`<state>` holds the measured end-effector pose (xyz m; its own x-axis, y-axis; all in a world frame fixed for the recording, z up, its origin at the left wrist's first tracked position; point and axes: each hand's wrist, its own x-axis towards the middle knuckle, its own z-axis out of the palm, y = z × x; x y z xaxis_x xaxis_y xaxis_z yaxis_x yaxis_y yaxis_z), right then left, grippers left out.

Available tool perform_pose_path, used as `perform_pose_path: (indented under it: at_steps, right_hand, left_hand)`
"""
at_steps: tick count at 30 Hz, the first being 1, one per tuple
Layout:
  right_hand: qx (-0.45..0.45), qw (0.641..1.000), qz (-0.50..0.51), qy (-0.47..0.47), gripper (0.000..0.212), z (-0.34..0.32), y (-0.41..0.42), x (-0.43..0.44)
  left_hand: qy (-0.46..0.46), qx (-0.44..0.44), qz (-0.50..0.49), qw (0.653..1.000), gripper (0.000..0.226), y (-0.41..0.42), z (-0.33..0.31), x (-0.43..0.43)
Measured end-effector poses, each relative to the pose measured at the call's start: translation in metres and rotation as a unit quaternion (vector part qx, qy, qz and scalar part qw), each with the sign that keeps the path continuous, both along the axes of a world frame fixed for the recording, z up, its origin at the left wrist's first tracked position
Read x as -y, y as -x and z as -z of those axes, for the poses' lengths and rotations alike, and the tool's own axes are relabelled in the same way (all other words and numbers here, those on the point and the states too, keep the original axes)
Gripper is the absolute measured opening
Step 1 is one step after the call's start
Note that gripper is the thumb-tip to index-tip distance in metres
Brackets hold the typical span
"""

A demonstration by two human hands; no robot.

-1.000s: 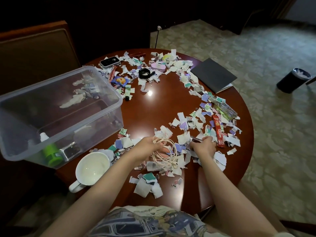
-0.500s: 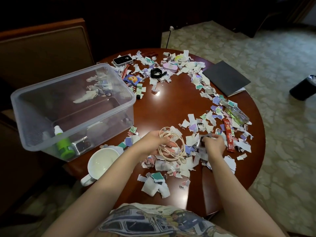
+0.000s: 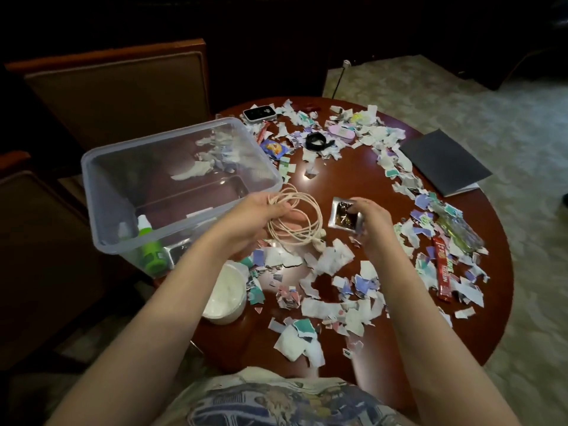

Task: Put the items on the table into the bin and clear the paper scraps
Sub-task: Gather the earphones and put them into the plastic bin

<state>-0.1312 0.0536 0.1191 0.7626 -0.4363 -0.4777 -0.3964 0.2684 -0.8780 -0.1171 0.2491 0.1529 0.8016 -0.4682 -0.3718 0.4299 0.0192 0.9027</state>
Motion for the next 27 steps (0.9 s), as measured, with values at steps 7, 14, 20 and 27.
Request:
perform_pose_path:
  at_steps: [7, 14, 20, 27]
  right_hand:
    - [0.026, 0.994, -0.103, 0.029, 0.022, -0.021, -0.042, -0.044]
    - [0.045, 0.964, -0.251, 0.07, 0.021, -0.033, -0.076, -0.092]
    - [0.038, 0.912, -0.379, 0.149, 0.015, -0.038, -0.104, -0.145]
    - [-0.081, 0.753, -0.581, 0.298, 0.013, -0.007, -0.135, -0.206]
  left_hand:
    - [-0.018, 0.033, -0.117, 0.992, 0.017, -0.025, -0.029, -0.052]
    - [0.017, 0.026, -0.257, 0.966, 0.019, -0.044, -0.029, -0.109]
    - [0.037, 0.018, -0.324, 0.945, 0.018, -0.06, -0.018, -0.138]
    - [-0.083, 0.044, -0.364, 0.927, 0.022, -0.083, -0.005, -0.16]
